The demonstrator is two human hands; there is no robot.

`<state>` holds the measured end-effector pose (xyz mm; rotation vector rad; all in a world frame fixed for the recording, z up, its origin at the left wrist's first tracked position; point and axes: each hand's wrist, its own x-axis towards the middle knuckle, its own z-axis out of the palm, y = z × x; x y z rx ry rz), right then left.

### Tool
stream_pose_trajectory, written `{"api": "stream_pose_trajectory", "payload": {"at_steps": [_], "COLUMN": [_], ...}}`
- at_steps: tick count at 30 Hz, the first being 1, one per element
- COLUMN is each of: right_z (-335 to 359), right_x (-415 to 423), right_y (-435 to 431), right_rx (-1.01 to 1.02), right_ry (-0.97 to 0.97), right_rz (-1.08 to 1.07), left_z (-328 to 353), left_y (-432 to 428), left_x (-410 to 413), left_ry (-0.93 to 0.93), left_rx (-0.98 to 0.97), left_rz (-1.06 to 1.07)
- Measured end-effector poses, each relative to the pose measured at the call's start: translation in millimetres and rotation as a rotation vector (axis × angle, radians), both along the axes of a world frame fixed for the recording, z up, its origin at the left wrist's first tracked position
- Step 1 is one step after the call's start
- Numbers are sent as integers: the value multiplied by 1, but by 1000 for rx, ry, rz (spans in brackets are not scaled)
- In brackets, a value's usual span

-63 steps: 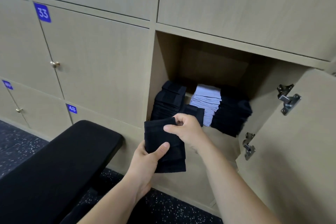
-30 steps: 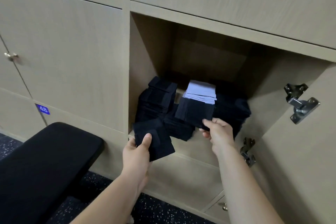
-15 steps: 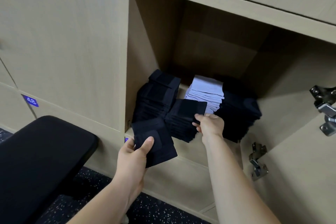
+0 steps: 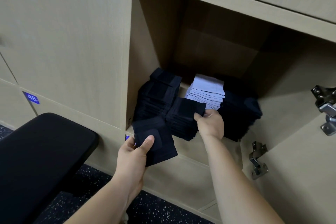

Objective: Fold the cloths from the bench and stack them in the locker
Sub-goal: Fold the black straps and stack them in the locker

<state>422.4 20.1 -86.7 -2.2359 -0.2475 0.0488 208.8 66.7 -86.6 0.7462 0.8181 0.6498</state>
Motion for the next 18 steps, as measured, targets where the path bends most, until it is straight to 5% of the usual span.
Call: {"api": "stream_pose_trajectory", "payload": {"at_steps": [5,8,12,18], "right_z": [17,34,47,50], "right_x": [-23,-62,-125,-158], "right_y": [-15,-32,-58,-80], "right_rx": [132,324,287,272], "right_ry": [-31,134,384,425], "right_rz": [-14,235,594,639], "left_z": [15,27,39,45], "left_y": [-3,-10,-21,-31], "left_x": [-9,-17,-30,-53], "left_ry": [24,30,-5,-19], "left_rx": [41,53,40,77], "left_rz": [10,30,19,-39]}}
